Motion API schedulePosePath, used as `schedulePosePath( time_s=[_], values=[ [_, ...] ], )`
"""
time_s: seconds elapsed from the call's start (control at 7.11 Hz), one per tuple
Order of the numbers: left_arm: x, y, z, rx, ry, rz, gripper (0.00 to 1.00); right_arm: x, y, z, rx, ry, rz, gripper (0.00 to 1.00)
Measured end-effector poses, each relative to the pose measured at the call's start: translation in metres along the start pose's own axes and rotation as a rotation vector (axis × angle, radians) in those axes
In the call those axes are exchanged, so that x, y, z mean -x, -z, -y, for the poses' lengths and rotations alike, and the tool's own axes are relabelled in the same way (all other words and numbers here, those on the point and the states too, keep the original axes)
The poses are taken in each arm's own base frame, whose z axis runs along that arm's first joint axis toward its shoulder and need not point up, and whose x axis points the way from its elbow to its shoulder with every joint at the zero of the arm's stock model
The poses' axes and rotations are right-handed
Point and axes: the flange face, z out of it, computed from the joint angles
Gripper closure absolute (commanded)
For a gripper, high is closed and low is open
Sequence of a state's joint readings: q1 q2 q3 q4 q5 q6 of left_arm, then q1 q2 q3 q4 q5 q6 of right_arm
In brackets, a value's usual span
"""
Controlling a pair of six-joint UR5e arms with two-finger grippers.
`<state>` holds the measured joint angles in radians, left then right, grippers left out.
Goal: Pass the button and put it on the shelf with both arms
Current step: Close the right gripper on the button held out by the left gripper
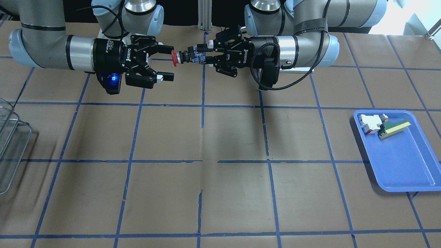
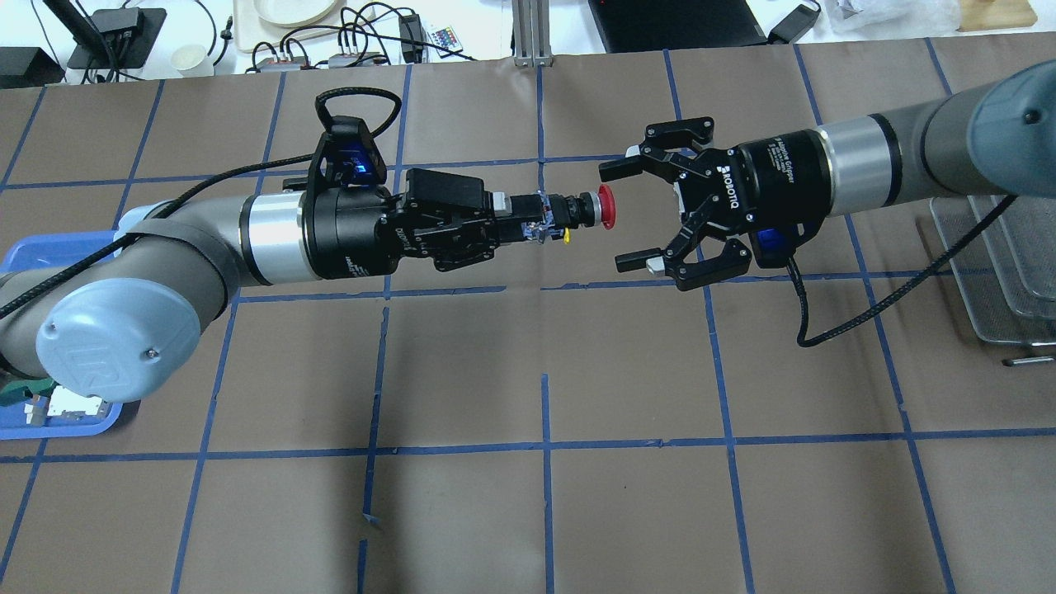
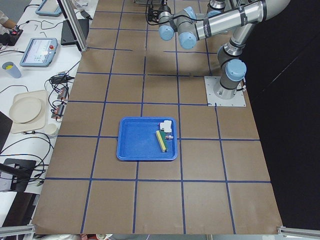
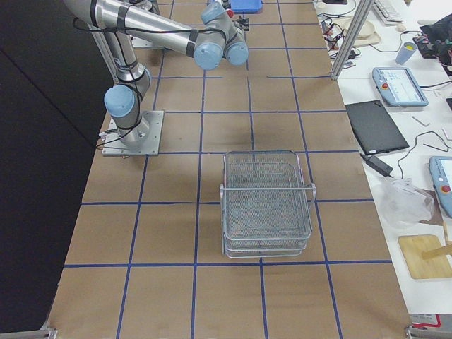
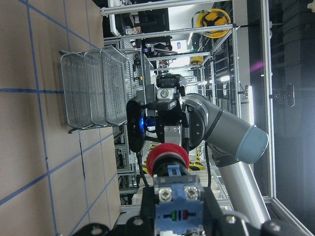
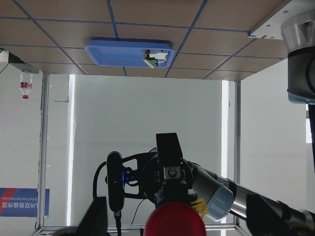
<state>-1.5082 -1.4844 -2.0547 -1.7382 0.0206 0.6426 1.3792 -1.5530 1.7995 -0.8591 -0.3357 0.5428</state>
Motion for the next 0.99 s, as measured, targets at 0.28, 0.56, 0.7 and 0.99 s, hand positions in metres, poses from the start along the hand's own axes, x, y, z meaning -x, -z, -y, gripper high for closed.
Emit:
schedulePosePath(
  time_s=[0.28, 0.56, 0.7, 0.99],
  values=[
    [0.0, 0.0, 0.0, 0.0, 0.001, -0.002, 0.92, -0.001, 0.0, -0.005, -0.003, -0.01, -0.003, 0.0],
    [0.0, 0.0, 0.0, 0.0, -0.002, -0.002, 0.92, -0.008, -0.001, -0.013, -0.011, -0.021, -0.015, 0.0],
    [0.0, 0.0, 0.0, 0.0, -0.002, -0.002, 0.92, -0.011, -0.001, -0.017, -0.016, -0.024, -0.024, 0.0],
    [0.001, 0.0, 0.001, 0.0, -0.001, -0.002, 0.92, -0.014, -0.001, -0.019, -0.017, -0.024, -0.028, 0.0]
  ],
)
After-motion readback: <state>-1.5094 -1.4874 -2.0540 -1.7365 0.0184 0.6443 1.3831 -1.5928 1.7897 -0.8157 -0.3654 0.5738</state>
